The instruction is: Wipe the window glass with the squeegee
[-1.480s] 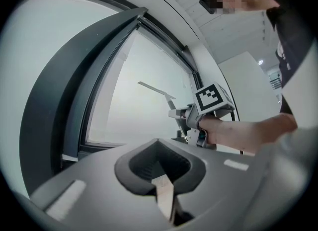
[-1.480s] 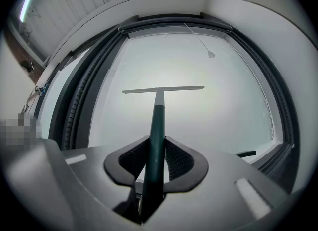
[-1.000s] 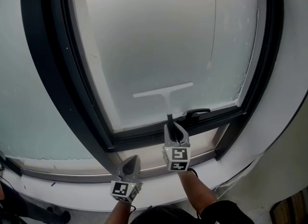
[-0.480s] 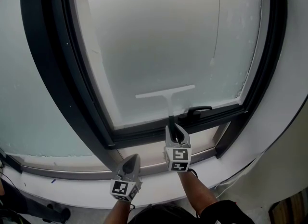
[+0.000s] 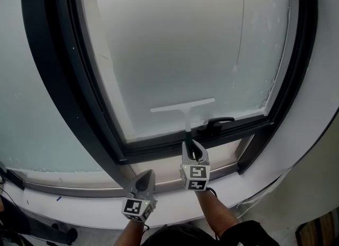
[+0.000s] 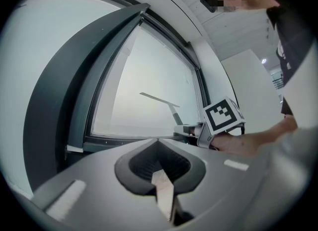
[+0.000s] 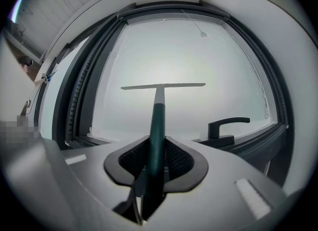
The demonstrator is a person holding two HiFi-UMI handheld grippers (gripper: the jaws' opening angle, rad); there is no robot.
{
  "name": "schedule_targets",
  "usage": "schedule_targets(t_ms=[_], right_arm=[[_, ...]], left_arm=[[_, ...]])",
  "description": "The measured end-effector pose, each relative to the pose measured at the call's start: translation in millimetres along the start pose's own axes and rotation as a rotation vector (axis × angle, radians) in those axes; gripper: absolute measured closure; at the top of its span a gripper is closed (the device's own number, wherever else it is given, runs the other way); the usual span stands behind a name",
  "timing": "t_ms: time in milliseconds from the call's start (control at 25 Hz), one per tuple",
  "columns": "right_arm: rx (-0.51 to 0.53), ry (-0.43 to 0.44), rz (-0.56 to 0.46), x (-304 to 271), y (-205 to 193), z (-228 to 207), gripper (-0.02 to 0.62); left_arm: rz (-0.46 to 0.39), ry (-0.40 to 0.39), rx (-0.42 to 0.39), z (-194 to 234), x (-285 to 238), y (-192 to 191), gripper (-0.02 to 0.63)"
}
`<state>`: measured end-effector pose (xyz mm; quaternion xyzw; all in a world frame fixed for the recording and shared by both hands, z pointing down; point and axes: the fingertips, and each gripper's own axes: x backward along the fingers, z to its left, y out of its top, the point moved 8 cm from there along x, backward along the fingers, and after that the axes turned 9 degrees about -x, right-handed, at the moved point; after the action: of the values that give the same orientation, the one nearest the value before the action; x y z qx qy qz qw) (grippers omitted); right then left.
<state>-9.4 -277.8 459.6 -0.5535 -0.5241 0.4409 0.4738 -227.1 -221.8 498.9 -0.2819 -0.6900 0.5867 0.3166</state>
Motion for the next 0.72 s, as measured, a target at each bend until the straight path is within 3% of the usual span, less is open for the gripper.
schedule_targets(t_ms=[720], right_arm=[[0.005, -0.011, 0.040, 2.3, -20.8, -4.4, 0.500]], left_arm=[[0.015, -0.003, 0.013, -2.9, -5.3, -6.1, 0.607]])
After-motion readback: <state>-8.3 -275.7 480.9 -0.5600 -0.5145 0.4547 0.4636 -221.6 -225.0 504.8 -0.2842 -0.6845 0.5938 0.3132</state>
